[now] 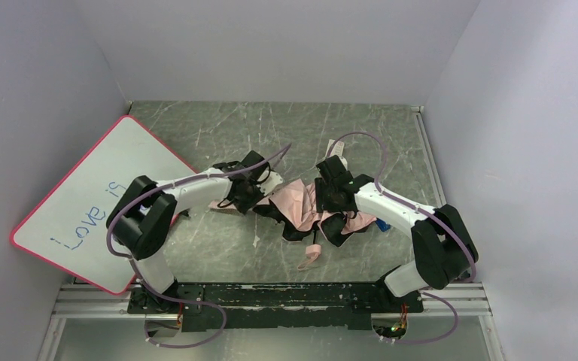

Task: Put away the umbrella

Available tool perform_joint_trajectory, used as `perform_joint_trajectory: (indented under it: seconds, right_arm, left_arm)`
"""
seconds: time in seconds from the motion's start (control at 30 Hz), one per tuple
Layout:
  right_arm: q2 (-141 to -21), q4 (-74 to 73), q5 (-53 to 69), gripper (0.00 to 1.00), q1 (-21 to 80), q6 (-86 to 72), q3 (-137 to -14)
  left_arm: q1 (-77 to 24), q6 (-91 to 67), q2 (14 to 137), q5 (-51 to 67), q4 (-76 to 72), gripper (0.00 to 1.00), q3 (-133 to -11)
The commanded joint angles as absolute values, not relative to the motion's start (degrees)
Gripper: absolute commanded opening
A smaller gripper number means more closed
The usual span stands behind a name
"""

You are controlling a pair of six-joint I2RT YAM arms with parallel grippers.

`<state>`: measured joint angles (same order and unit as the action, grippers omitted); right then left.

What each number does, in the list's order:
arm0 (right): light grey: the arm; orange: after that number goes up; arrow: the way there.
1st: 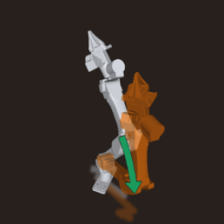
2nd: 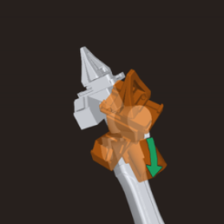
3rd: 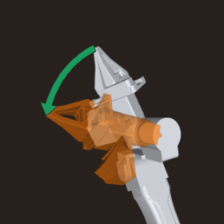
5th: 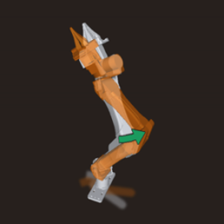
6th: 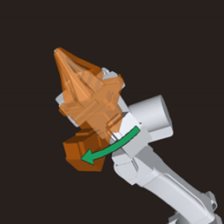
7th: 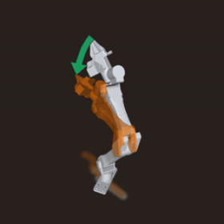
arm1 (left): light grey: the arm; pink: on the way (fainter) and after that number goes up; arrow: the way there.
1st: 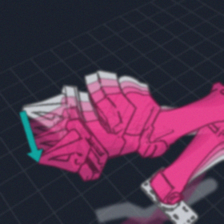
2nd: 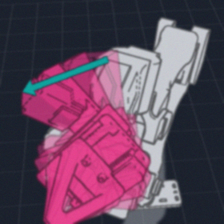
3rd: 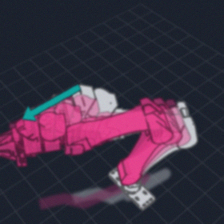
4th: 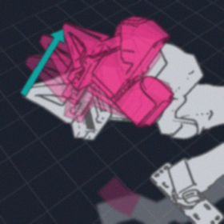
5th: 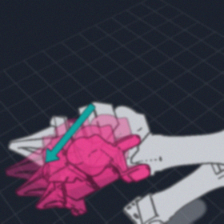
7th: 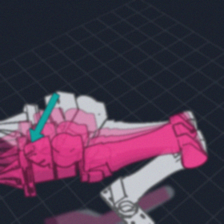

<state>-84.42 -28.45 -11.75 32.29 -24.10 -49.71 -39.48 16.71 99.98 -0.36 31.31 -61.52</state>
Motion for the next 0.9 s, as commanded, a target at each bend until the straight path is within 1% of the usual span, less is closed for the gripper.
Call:
perform_joint_trajectory:
  seconds: [0.0, 0.13, 0.27, 0.63, 0.87]
  right_arm:
    - [-85.86, -31.56, -11.95, 0.60, 32.09, -22.83, -48.93]
    - [-86.34, -31.55, -12.50, 0.60, 32.14, -23.30, -48.78]
    - [-87.16, -31.87, -13.35, 0.59, 32.08, -23.56, -48.86]
    - [-87.98, -32.56, -14.49, 0.58, 32.09, -23.99, -49.29]
    - [-88.33, -32.76, -14.49, 0.57, 32.08, -23.95, -49.39]
  left_arm:
    - [-39.64, 14.83, 98.78, -11.64, 33.58, 0.11, -64.90]
    - [-39.64, 13.06, 96.31, -18.15, 34.89, 0.07, -65.08]
    - [-39.64, 12.08, 93.37, -21.97, 36.25, 0.05, -65.42]
    - [-39.51, 9.54, 89.33, -25.24, 44.78, 0.05, -72.38]
    - [-38.90, 9.80, 88.94, -29.10, 46.65, 0.05, -75.69]
